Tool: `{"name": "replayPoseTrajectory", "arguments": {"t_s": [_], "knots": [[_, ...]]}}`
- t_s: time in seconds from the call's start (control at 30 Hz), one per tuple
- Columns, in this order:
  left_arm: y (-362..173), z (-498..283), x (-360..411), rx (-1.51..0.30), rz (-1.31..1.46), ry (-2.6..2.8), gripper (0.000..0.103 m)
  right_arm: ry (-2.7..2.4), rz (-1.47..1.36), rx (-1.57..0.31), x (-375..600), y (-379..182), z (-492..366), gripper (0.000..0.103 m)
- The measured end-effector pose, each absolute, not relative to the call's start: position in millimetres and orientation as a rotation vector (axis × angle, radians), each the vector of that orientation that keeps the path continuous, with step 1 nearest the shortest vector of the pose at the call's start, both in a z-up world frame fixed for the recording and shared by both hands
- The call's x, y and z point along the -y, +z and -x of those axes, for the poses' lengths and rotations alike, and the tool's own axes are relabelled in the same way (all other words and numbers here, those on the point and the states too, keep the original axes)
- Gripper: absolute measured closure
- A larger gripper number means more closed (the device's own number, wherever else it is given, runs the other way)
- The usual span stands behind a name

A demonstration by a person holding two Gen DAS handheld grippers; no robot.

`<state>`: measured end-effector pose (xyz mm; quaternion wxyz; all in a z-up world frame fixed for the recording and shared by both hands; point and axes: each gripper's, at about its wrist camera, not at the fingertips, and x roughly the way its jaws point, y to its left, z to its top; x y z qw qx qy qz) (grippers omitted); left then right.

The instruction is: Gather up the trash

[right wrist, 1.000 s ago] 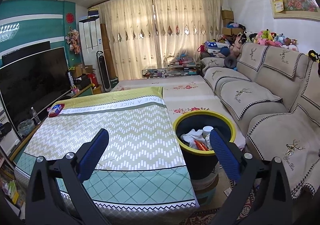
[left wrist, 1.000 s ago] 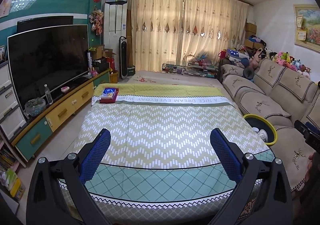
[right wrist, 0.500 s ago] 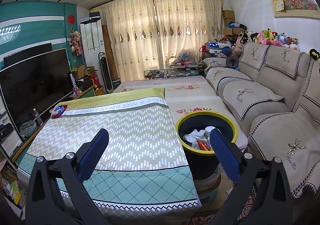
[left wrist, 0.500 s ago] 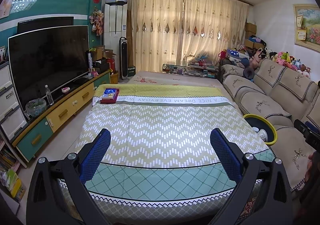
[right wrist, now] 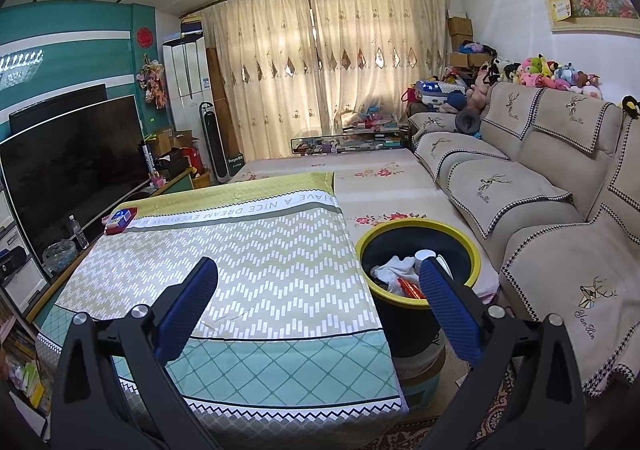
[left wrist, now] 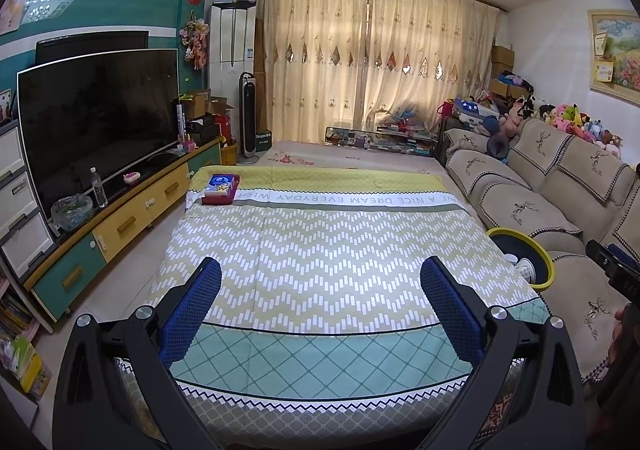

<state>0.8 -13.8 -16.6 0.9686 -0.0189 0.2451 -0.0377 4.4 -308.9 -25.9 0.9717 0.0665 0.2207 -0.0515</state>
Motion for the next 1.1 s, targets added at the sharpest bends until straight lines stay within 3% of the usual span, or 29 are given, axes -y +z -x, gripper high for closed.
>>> {"name": "replayPoseTrajectory", "arguments": {"t_s": [1.1], "knots": [[-22.4, -5.5, 18.3, -0.522, 0.031, -0.089, 0.005, -0.107, -0.141, -0.456, 310.0, -30.3, -6.5, 0.007]]}}
